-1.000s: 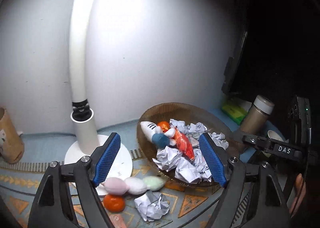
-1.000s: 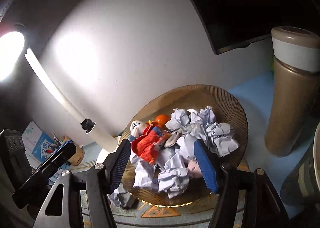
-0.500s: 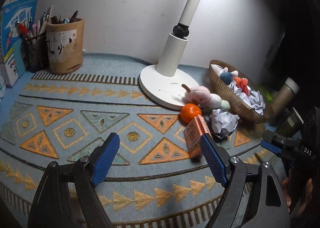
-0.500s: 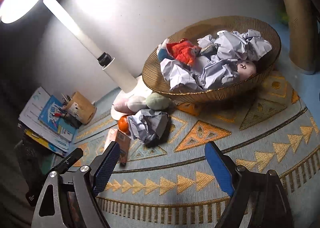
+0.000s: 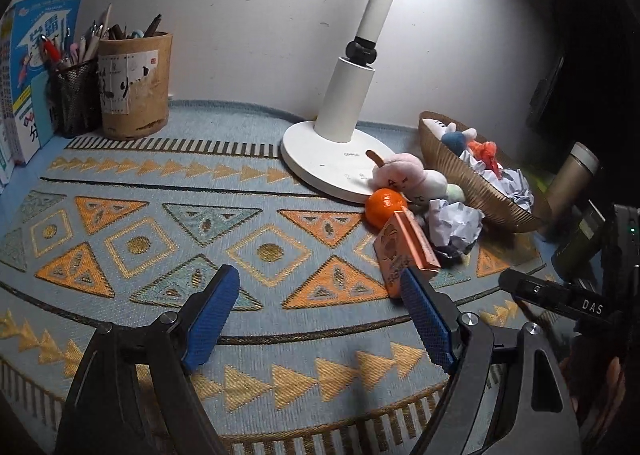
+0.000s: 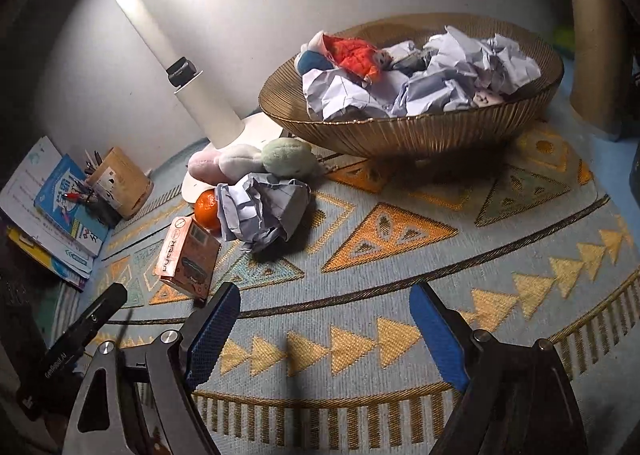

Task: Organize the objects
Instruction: 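Grasp the pink juice box with the left gripper while the right grasps the paper ball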

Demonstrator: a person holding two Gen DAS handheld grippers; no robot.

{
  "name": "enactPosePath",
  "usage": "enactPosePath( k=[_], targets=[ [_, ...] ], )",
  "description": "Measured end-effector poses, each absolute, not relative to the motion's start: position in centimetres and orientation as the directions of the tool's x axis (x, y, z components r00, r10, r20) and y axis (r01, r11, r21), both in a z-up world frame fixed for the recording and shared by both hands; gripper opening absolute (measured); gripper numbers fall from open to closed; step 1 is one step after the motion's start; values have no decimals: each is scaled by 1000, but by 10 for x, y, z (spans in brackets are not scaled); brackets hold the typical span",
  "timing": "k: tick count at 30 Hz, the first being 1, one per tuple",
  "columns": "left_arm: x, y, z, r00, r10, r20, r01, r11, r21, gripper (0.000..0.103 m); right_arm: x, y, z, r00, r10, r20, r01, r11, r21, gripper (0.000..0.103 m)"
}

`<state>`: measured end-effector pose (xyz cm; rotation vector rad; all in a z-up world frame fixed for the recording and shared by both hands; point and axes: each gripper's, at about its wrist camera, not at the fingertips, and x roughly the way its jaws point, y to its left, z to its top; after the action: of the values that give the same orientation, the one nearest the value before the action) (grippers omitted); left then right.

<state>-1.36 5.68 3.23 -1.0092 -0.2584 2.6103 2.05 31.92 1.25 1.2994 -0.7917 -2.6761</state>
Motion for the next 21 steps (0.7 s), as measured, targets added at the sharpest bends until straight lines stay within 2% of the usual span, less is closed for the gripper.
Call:
enactPosePath(
  k=[2, 7, 11, 15, 18, 19, 21],
  targets=[
    [-13, 71, 41, -677, 423, -602, -292, -905, -308, 82, 10, 316, 23, -652, -271, -708, -150, -869, 471, 87],
    [-36, 114, 43, -665, 350, -660, -318, -932, -173, 82, -16, 293, 51, -686, -228, -691, -99, -912, 399, 87],
    [-57, 112, 20, -624, 317, -715, -269, -945, -184, 82, -40, 279, 50, -674, -207, -709, -103, -924, 368, 87],
    [-63, 77, 14, -624, 293, -724, -176, -956, -235, 82, -58, 270, 34, -636, -180, -750, -119, -938, 326, 87],
    [-68, 51, 12, -623, 237, -746, -97, -969, -227, 82, -61, 270, 26, -625, -197, -755, -122, -931, 343, 75],
    [-69, 44, 11, -617, 241, -750, -83, -967, -243, 82, -61, 272, 24, -622, -202, -756, -126, -928, 351, 66],
    [-68, 35, 12, -610, 272, -744, -74, -955, -288, 82, -57, 273, 24, -629, -205, -750, -115, -929, 351, 61]
  ],
)
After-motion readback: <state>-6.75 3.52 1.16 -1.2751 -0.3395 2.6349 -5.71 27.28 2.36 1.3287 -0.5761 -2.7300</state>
